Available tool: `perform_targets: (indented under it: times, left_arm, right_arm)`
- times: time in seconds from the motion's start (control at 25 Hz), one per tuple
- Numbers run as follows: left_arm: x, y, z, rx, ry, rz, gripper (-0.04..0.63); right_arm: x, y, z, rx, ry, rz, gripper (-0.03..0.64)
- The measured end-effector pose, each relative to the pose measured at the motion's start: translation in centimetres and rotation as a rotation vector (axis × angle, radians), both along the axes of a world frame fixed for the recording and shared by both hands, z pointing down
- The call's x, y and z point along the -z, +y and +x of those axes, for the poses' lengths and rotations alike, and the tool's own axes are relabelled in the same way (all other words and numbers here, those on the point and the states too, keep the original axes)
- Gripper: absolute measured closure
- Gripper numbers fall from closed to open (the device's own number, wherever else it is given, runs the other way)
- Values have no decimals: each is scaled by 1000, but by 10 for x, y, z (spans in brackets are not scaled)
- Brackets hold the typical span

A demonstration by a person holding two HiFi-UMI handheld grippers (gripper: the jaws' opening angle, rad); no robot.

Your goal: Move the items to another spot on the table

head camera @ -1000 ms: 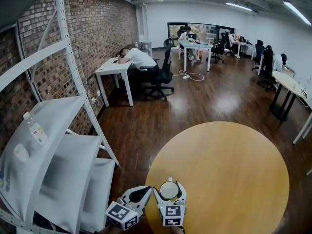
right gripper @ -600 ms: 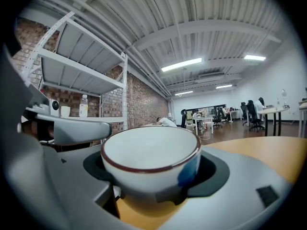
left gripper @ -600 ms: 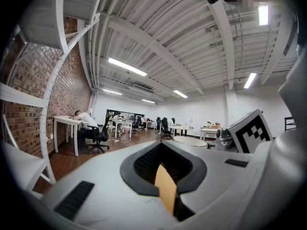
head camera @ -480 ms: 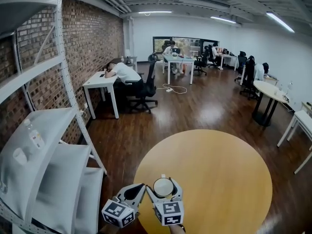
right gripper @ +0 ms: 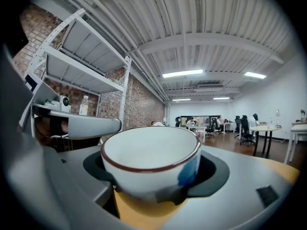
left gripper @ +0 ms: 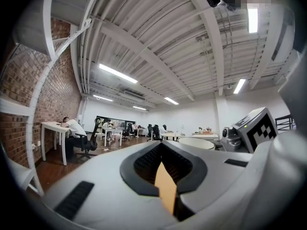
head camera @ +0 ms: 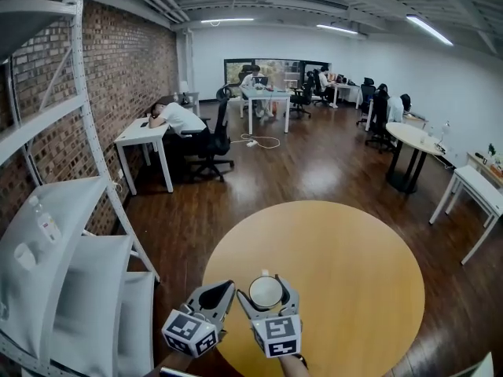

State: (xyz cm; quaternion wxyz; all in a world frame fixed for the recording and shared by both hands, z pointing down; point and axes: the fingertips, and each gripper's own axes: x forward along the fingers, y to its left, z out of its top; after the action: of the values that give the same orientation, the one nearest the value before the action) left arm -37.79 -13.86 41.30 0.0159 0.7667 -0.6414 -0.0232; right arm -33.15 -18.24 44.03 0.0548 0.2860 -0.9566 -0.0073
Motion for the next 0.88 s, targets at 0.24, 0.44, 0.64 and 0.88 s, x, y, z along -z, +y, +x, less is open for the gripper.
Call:
perform_targets:
  times: [0.24,0.44,0.64,0.88]
  left_arm:
    - [2,-23,40,-121,9,-1,589]
    - [-4,-43,82,-249,-11,-9,589]
    - [-9,-60,139,-330,-20,-9,589]
    - [-19,-80,214,-393,-30,-39,589]
  right_arm:
    - [1,-21,52,-142,-3,-1,204]
    - [0,-37,95,-260,-8,-6,204]
    - [-2,-49,159,-354,-12,-6,204]
    - [-9,-66,239,-435,-30,-24,204]
